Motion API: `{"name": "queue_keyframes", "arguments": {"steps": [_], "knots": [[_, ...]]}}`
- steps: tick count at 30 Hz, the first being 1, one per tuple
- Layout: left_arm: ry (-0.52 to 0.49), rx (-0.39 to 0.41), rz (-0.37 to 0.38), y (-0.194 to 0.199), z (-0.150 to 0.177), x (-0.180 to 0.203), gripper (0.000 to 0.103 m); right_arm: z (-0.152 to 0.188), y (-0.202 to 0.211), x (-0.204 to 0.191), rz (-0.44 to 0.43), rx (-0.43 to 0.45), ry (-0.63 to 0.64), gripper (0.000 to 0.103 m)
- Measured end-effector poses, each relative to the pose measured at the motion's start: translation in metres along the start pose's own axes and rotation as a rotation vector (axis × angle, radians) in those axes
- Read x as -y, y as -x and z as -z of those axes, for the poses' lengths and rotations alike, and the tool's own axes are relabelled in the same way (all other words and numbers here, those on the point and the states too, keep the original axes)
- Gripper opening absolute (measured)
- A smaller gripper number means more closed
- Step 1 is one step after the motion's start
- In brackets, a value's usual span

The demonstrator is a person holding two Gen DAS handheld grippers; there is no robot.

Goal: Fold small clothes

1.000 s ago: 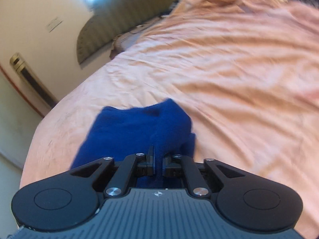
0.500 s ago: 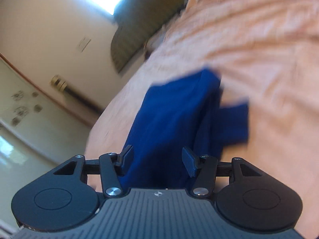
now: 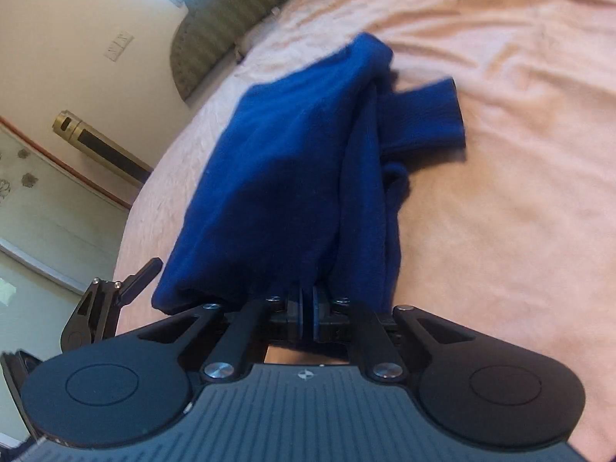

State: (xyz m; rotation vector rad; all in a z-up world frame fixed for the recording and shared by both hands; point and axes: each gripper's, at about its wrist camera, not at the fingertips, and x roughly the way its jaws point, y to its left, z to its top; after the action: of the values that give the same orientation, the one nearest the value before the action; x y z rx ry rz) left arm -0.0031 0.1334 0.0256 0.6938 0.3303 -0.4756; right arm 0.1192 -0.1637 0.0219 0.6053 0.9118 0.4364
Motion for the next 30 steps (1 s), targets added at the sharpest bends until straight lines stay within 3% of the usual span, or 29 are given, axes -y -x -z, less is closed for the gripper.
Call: {"name": "queue_keyframes", "arguments": {"steps": [1,4,6,8,11,15,18,21,23,25,27,29,30], "knots": [[0.023,0.001,0.01,0.001,0.001,-0.007,0.076,0.001,0.008,-0.005,-0.002,0.023,0.024,0.009],[0.113,-0.025,0.081,0.001,0.008,-0.022,0.04,0.004,0.041,-0.018,0.005,0.101,0.102,0.009],[0.167,-0.058,0.112,-0.006,0.012,-0.031,0.038,0.007,0.051,-0.012,0.083,0.122,0.128,0.008],[0.218,-0.065,0.134,-0.01,0.014,-0.038,0.031,0.008,0.043,0.009,0.123,0.081,0.077,0.008],[0.257,-0.072,0.158,-0.012,0.018,-0.044,0.031,0.015,0.028,0.011,0.133,0.059,0.076,0.009],[0.324,-0.108,0.188,-0.004,0.024,-0.059,0.032,0.006,0.033,0.006,0.114,0.057,0.068,0.045],[0.339,-0.097,0.283,0.013,0.023,-0.076,0.033,-0.014,0.058,0.009,0.085,0.187,0.055,0.052],[0.346,-0.048,0.336,0.024,0.014,-0.088,0.038,-0.05,0.056,0.013,0.069,0.25,0.03,0.051],[0.34,-0.012,0.309,0.019,0.004,-0.089,0.058,-0.078,0.037,0.014,0.079,0.244,0.011,0.051],[0.344,0.027,0.276,0.009,-0.005,-0.084,0.067,-0.104,0.005,0.014,0.127,0.223,0.017,0.056],[0.357,0.051,0.279,-0.004,-0.013,-0.079,0.067,-0.123,-0.028,0.016,0.227,0.185,0.007,0.057],[0.38,0.042,0.32,-0.019,-0.018,-0.075,0.067,-0.132,-0.055,0.02,0.261,0.113,-0.028,0.055],[0.392,0.03,0.339,-0.026,-0.019,-0.073,0.067,-0.134,-0.062,0.02,0.244,0.106,-0.03,0.033]]}}
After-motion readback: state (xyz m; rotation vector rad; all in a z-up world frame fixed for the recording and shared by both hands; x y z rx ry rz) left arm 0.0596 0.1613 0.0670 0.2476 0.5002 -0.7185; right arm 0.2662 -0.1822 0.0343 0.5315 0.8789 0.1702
